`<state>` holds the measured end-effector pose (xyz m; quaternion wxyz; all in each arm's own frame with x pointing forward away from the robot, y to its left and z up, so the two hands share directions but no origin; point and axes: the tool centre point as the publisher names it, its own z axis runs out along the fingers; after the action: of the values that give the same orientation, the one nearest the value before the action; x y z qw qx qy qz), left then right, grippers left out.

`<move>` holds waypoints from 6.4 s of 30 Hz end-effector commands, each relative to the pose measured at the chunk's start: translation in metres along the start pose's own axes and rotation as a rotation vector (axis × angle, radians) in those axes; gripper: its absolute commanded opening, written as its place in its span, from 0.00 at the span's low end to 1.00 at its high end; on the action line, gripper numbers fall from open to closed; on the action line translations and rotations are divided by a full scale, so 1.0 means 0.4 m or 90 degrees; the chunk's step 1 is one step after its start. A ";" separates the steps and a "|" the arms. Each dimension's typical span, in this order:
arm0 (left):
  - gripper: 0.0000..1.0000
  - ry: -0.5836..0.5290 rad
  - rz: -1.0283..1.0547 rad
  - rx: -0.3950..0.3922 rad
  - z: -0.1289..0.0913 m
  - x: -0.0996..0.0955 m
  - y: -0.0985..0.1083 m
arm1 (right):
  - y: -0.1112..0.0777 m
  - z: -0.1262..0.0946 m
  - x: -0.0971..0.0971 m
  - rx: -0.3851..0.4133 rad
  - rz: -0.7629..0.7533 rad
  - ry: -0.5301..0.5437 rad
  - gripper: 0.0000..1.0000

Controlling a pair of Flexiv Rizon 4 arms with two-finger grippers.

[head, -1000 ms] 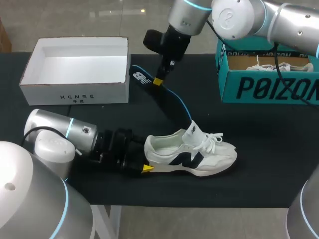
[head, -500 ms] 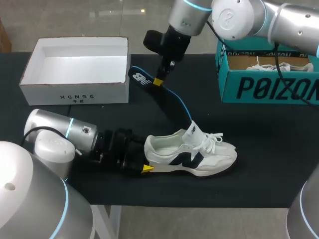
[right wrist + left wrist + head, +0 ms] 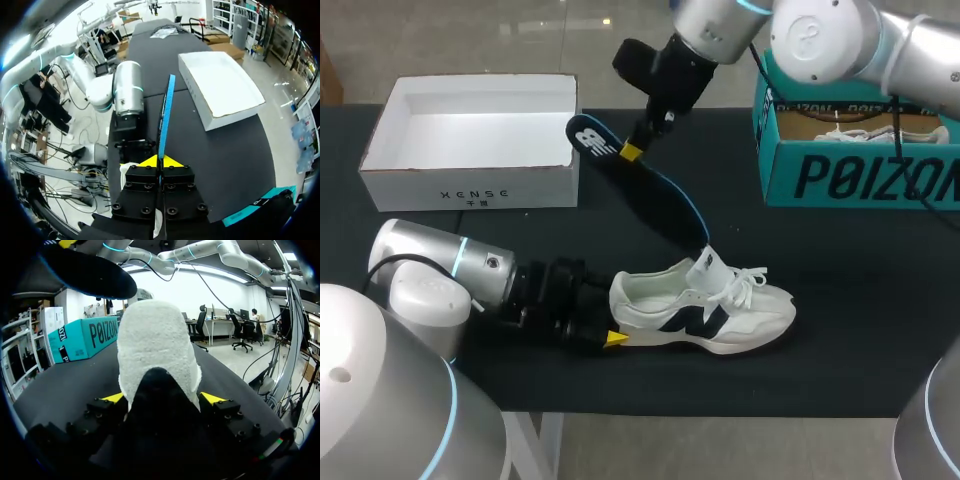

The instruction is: Take the shoe out of the shoebox, open the shoe tongue, remove and reinsert the insole, then place the shoe into the shoebox

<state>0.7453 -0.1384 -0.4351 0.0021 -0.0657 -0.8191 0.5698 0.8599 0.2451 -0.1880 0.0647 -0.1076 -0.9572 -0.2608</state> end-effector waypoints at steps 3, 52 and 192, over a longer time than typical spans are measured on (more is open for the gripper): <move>0.00 0.000 0.000 -0.001 0.007 0.001 0.012 | -0.049 -0.134 0.202 -0.091 0.021 -0.070 0.00; 0.00 0.000 0.000 -0.001 0.007 0.001 0.012 | -0.020 -0.396 0.306 -0.388 0.201 -0.043 0.00; 1.00 0.072 0.080 -0.451 -0.217 -0.043 -0.288 | -0.038 -0.633 0.270 -0.470 0.253 -0.116 0.00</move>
<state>0.7460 -0.0780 -0.2956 -0.0172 -0.1417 -0.9538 0.2642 0.7671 0.1183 0.0412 -0.0140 -0.3274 -0.7621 -0.5584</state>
